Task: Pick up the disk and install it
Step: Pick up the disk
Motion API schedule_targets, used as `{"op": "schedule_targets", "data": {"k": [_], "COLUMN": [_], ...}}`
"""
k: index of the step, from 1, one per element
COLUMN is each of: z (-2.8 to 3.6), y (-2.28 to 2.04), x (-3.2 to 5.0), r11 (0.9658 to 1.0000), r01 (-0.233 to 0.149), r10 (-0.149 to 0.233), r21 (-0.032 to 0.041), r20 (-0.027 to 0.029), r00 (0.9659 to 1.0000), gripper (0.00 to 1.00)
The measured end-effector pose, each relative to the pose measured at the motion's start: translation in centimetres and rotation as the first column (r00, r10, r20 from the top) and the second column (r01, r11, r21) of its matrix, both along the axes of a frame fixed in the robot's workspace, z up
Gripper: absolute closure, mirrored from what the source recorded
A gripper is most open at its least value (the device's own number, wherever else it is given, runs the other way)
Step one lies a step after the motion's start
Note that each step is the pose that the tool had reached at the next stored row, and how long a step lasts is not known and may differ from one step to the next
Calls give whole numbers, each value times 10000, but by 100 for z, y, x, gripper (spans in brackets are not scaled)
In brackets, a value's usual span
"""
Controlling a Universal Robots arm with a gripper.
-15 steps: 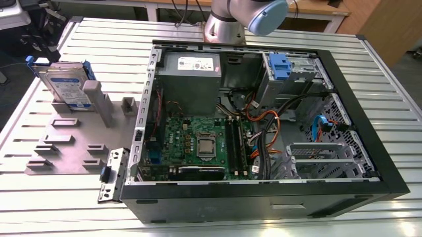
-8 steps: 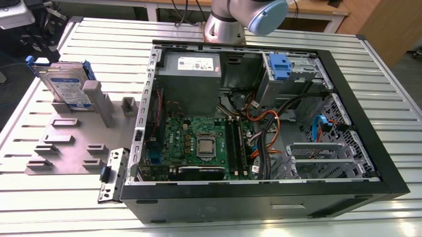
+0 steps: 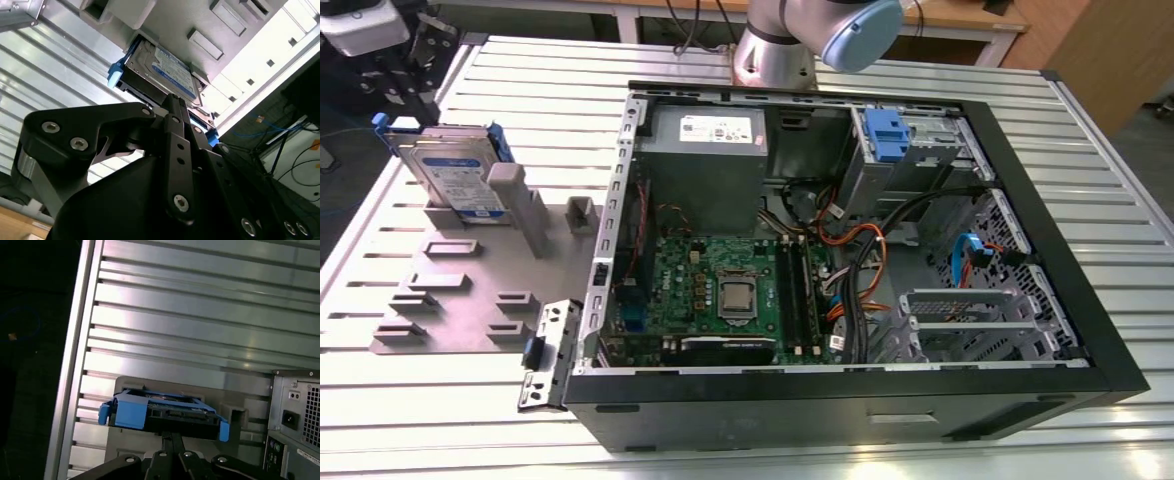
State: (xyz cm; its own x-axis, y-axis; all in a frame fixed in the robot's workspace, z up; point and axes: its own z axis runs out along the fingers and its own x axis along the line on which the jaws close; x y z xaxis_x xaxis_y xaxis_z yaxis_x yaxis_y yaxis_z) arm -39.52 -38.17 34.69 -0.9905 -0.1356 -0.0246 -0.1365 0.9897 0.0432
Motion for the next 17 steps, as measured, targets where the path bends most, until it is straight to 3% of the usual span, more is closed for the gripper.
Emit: {"op": "schedule_targets", "data": {"k": [4, 9, 17], "z": [0, 0, 0], "y": [0, 0, 0], "x": [0, 0, 0], "r11": [9973, 9870, 9854], "r01": [-736, -1609, -1704], "r10": [736, 1609, 1704], "r21": [0, -1, -1], "r20": [0, 0, -1], "r00": [9973, 9870, 9854], "gripper": [89, 89, 89]}}
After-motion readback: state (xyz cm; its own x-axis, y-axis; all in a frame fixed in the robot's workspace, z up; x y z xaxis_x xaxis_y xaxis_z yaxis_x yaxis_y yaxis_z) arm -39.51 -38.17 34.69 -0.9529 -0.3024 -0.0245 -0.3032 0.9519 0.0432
